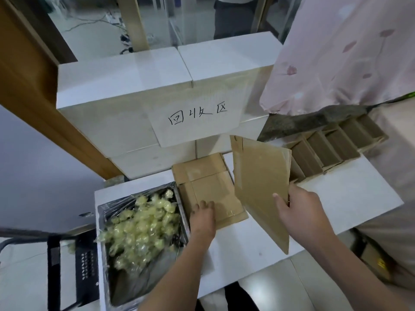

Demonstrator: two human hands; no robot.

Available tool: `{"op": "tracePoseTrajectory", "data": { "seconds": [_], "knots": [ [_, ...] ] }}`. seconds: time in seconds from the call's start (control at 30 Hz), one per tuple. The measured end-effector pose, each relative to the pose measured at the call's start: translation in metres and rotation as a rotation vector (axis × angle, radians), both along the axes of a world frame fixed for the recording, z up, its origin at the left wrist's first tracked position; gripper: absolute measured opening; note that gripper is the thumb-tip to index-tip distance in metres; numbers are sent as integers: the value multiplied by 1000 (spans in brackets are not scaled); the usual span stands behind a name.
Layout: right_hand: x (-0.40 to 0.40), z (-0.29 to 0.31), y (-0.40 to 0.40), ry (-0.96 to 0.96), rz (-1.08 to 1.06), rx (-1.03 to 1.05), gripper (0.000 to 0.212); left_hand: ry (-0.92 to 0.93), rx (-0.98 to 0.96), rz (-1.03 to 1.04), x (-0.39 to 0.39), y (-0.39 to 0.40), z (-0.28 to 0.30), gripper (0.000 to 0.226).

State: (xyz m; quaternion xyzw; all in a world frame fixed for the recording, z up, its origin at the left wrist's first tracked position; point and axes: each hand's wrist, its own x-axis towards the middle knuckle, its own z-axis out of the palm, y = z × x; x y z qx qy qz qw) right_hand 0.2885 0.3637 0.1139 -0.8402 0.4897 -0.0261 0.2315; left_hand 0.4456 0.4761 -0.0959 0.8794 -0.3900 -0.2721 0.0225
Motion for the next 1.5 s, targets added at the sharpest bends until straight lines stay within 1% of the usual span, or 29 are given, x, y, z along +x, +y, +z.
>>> {"op": "tracePoseTrajectory", "data": {
  "seconds": [0.07,0.13,0.23,0.3,0.37,0.47,0.53,0.6,0.67,0.73,0.83,0.9,1.0,1.07,1.13,1.23,1.37,1.47,1.5],
  "knots": [
    [-2,-3,4,-17,9,-34,34,-61,42,-80,-3,-4,-12,70],
    [-5,-8,7,-41,13,-49,36,-140,84,-158,-6,-9,-20,81],
    [-12,-19,10,-66,-9,-17,28,-176,166,-232,-13,-14,-32,93],
    [-15,-25,11,-90,-27,4,23,-181,212,-264,-14,-13,-39,96],
    [-17,-28,13,-108,-34,-15,25,-181,216,-286,-13,-10,-43,88],
    [-20,-29,16,-193,-65,-32,36,-186,179,-302,-8,-9,-43,69],
    [-23,-29,18,-210,-79,-44,41,-196,181,-321,-8,-14,-40,65],
    [-25,-29,19,-245,-93,-45,41,-197,195,-323,-12,-20,-33,61],
    [-27,-29,20,-272,-88,-69,39,-221,194,-294,-19,-25,-23,62],
    [-28,-26,22,-276,-71,-125,36,-272,171,-232,-24,-26,-12,71],
    [-30,-24,23,-300,-80,-144,48,-312,131,-150,-19,-27,10,71],
    [-32,-25,23,-318,-100,-116,46,-314,104,-111,-11,-30,28,68],
    [-29,-25,27,-306,-99,-44,36,-305,54,-44,9,-37,57,69],
    [-24,-25,31,-299,-81,6,28,-294,32,-13,20,-40,74,65],
    [-14,-27,33,-331,-108,55,24,-286,12,4,30,-42,87,61],
    [4,-35,31,-438,-256,206,26,-265,-18,45,42,-43,102,57],
    [30,-56,36,-566,-468,528,22,-231,-78,112,45,-44,117,62],
    [50,-81,46,-609,-609,718,12,-205,-101,142,43,-44,120,61],
    [56,-89,48,-628,-663,769,11,-206,-96,140,41,-44,121,62]
  ]
}}
